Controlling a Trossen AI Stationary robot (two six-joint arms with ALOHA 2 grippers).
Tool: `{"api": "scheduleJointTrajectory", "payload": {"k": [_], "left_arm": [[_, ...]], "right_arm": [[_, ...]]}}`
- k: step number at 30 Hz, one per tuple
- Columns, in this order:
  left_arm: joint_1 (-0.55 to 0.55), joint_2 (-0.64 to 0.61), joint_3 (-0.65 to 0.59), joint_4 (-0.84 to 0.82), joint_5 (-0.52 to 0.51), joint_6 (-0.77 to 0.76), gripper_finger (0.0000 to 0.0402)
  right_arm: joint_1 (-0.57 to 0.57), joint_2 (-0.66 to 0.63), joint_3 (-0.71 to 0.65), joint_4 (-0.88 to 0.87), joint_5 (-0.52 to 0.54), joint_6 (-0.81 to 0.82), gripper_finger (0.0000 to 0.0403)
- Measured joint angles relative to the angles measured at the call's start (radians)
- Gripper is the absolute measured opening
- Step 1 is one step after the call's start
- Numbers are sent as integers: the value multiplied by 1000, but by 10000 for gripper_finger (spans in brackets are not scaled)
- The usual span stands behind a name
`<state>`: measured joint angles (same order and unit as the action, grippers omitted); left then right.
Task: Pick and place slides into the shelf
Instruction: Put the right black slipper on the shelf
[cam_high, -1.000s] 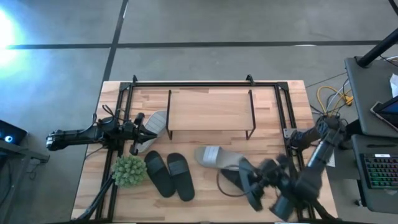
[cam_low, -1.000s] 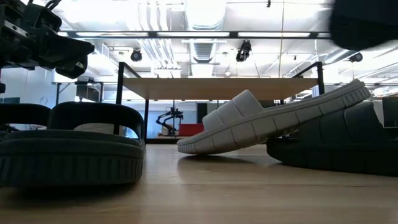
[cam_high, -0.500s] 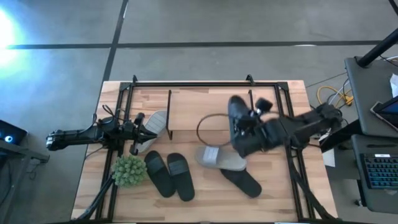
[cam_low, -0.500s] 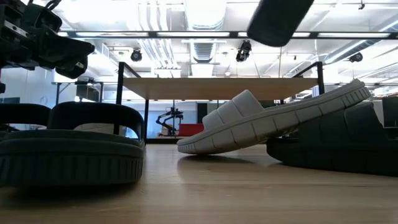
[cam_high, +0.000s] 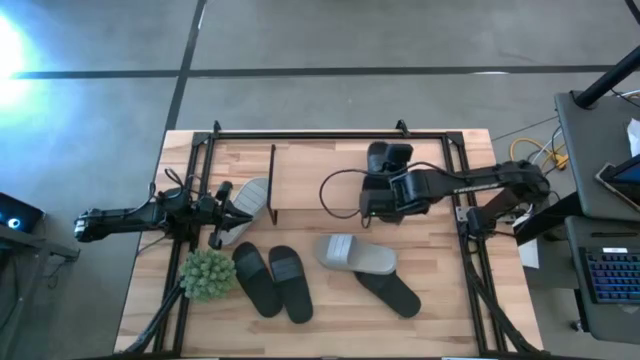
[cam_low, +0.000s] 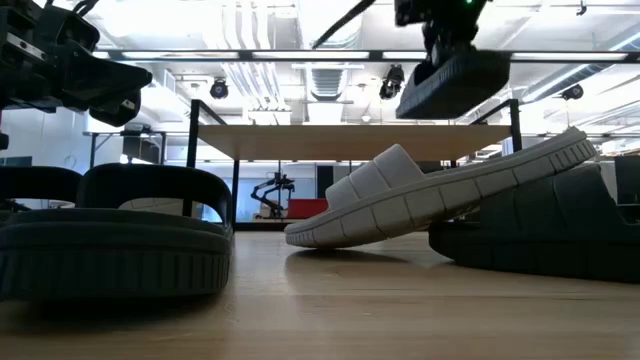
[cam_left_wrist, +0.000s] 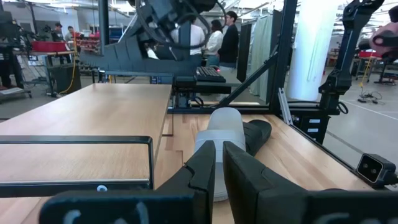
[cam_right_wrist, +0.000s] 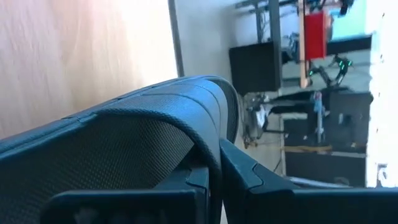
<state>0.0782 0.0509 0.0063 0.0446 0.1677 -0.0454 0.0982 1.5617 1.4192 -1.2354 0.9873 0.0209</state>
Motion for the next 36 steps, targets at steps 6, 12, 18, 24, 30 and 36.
{"api": "scheduleJointTrajectory", "payload": {"k": [6, 12, 18, 24, 30, 36], "left_arm": [[0, 1, 0, 0, 0, 0, 17], [0, -1, 0, 0, 0, 0, 17], [0, 1, 0, 0, 0, 0, 17], [0, 1, 0, 0, 0, 0, 17], [0, 1, 0, 0, 0, 0, 17], [0, 0, 0, 0, 0, 0, 17]], "right_arm": [[-65, -18, -71, 47, -50, -34, 13], [-105, -57, -149, 168, -61, -45, 13], [-119, -71, -187, 226, -99, -65, 13], [-129, -72, -219, 234, -93, -73, 30], [-136, -73, -237, 247, -80, -76, 89], [-136, -79, -233, 242, -51, -92, 133]]}}
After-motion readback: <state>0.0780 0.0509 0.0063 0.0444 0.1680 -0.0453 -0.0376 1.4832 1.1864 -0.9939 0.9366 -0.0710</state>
